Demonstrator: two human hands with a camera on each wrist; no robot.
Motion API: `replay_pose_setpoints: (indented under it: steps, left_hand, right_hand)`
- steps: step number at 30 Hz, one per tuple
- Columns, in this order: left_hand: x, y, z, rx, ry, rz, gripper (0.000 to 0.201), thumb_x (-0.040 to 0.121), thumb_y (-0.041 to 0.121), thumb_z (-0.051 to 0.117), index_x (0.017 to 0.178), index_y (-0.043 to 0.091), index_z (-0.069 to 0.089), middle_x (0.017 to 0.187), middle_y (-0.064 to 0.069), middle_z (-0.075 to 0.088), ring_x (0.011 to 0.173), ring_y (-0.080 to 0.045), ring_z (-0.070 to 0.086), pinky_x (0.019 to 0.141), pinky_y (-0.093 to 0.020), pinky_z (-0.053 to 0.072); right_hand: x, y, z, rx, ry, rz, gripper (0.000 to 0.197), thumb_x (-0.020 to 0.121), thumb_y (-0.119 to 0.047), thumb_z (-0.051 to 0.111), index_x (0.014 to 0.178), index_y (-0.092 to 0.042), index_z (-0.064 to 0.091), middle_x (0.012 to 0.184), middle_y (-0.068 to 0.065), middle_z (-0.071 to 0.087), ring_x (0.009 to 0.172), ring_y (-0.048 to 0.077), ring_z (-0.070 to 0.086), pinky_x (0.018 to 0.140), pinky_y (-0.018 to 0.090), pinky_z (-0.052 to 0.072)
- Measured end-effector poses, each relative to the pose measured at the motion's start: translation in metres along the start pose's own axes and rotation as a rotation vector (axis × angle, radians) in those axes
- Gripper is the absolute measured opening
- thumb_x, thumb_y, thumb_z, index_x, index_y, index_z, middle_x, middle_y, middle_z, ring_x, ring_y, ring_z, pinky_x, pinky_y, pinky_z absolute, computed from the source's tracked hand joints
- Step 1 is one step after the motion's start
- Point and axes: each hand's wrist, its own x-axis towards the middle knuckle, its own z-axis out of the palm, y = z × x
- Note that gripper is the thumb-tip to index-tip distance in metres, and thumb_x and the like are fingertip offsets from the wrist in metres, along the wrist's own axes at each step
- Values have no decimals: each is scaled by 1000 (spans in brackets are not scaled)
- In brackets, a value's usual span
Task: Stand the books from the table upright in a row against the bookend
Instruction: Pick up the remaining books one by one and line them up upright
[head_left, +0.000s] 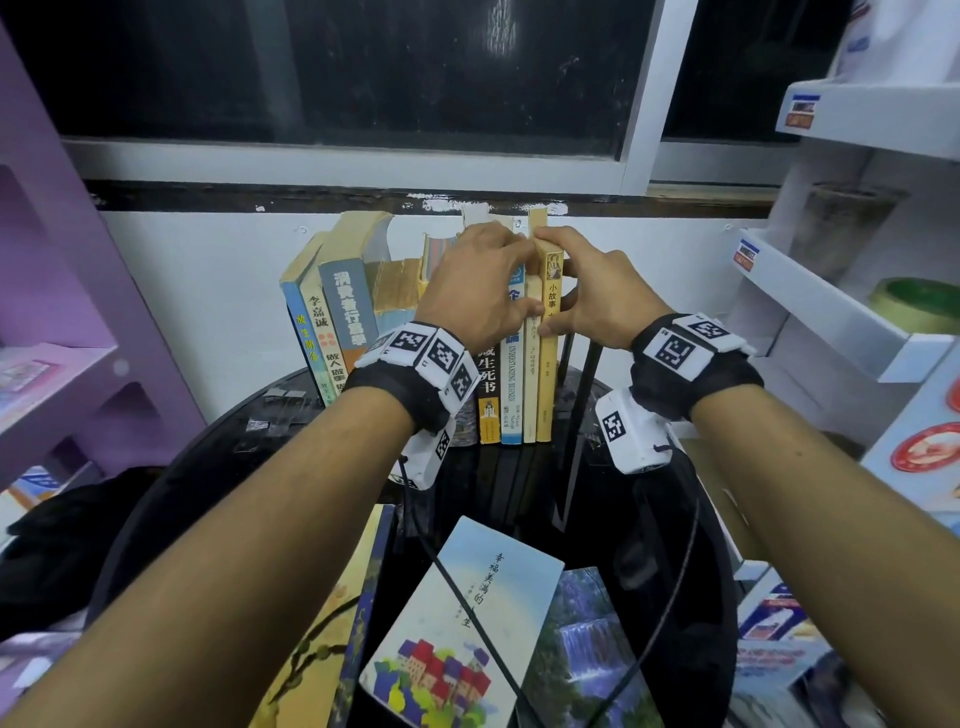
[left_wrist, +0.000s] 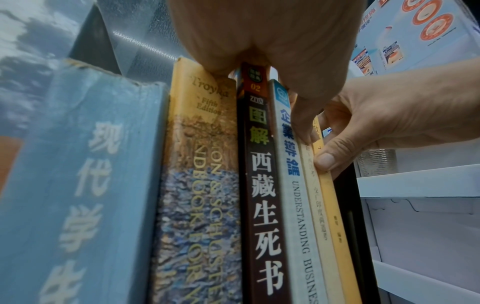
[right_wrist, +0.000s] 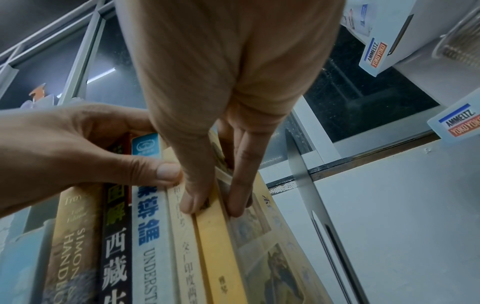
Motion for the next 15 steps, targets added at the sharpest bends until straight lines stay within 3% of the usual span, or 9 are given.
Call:
replay_pose_setpoints:
  steps: [3,5,7,11,13,15]
  left_hand:
    - [0,0,0,5,-4,10,37,77,45,72,106,24,62,119,2,57,119,-19,46,98,-34,35]
    - [0,0,0,14,-10,9,38,77,45,72,107,24,61,121,1,57,119,-19,46,99,-35,35]
    - [0,1,-1,19,-28,9,38,78,45,71,108,24,60,123,0,56,121,-20,45,101,-36,34]
    - [1,1,-7,13,-96,30,35,80,41,70,109,24,59,129,-2,52,126,-22,40,106,-38,30]
    - [3,1,-10,-1,-131,25,32,81,39,68,109,25,59,133,-2,50,130,-23,37,108,-39,28]
    - [2,1,-11,-23,-144,11,31,82,37,67,110,26,58,133,-2,49,130,-23,37,108,-41,30]
  right_hand:
    - [-5,-1,4,-5,16,-1,98,68,-14,85,142,-38,25,122,10,61,102,28,62,91,47,53]
    - [-10,-2,4,20,24,-8,97,71,-12,83,144,-37,24,127,10,60,97,24,63,92,46,53]
    - [-15,-3,4,45,32,-18,94,74,-10,80,145,-34,24,132,9,58,81,11,64,90,37,54]
    - [-19,-3,3,67,39,-17,93,78,-8,77,148,-33,22,134,8,56,67,-2,60,60,9,50]
    - [-22,-4,2,79,40,4,93,79,-7,76,149,-33,20,133,8,57,66,-2,58,55,7,48]
    - [-26,-7,2,79,40,18,92,81,-9,75,149,-32,17,132,9,58,68,1,60,63,12,51]
